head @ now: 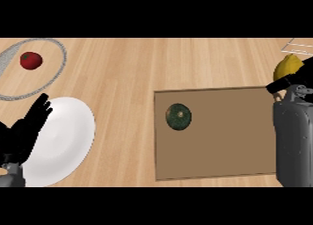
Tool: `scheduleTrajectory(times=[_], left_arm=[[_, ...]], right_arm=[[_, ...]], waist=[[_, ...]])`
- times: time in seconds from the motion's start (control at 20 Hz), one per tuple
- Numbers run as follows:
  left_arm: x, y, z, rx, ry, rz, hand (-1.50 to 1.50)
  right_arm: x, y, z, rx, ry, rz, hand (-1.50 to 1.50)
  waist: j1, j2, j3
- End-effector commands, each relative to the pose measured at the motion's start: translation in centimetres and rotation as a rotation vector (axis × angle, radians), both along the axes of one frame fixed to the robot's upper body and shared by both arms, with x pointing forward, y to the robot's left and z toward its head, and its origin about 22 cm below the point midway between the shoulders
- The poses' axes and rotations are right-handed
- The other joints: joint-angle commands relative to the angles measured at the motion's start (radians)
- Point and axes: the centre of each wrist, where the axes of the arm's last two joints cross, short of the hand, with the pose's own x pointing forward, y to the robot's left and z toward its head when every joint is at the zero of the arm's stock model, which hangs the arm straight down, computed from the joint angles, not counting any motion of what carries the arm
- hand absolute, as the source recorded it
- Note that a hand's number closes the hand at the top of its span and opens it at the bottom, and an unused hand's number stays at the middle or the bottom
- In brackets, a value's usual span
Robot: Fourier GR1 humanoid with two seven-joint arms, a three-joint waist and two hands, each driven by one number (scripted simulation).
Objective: Pick the lemon from the tray and place it in the tiered shelf
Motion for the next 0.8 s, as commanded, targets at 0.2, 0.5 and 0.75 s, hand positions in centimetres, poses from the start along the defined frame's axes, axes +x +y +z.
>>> scheduleTrajectory(times=[0.2,0.5,0.75], left_arm=[[0.3,-0.3,-0.7,-0.006,0.030,-0.015,0.00],[0.4,-0.5,0.5,0.009,0.019,-0.003,0.00],[0.1,0.2,0.2,0.015,0.007,0.015,0.00]], right_arm=[[3.6,1.7,9.8,0.080,-0.326,-0.288,1.50],[5.8,4.3,14.0,-0.022,-0.386,-0.310,1.50],[6.7,4.0,17.5,-0.098,-0.417,-0.358,1.50]], waist=[[0.001,-0.008,-0.001],[-0.002,-0.014,0.000],[-0.009,-0.013,-0.001]])
